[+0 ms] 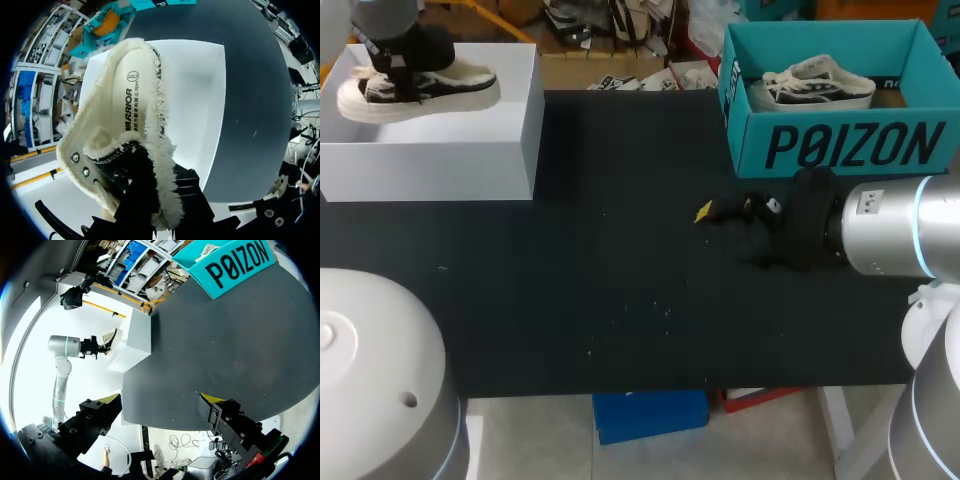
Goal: Take the shoe out of the shoebox, open the shoe tongue, remove and reinsert the insole, then place the shoe into the shoebox
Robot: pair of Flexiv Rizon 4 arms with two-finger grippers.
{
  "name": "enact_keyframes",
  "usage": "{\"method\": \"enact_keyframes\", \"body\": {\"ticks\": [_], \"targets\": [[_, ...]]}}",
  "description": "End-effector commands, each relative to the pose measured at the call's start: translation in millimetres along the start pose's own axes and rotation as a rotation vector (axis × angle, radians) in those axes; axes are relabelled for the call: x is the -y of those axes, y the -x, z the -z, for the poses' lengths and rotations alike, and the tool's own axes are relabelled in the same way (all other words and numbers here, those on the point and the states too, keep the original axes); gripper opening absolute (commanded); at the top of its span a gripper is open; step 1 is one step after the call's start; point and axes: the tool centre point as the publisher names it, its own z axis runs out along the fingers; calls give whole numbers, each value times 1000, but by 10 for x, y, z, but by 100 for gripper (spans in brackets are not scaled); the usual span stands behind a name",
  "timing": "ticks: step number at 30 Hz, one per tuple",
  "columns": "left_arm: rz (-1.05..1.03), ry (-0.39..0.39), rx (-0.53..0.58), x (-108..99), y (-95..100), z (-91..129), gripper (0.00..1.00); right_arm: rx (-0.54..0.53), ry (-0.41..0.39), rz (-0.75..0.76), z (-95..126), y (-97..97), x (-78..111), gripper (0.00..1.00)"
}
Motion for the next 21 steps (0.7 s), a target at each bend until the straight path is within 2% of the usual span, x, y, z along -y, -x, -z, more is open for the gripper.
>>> {"method": "enact_keyframes", "body": {"ticks": [1,6,11,21], "targets": [[-34,5,-13,-1,109,-90,0,-5,-7,1,40,17,-8,100],[-115,-16,-14,9,105,-162,0,-5,-7,1,40,17,-8,100],[-123,2,-11,10,60,-243,0,-5,-7,1,40,17,-8,100],[-130,-15,-26,87,-144,-490,0,-5,-7,1,40,17,-8,100]]}}
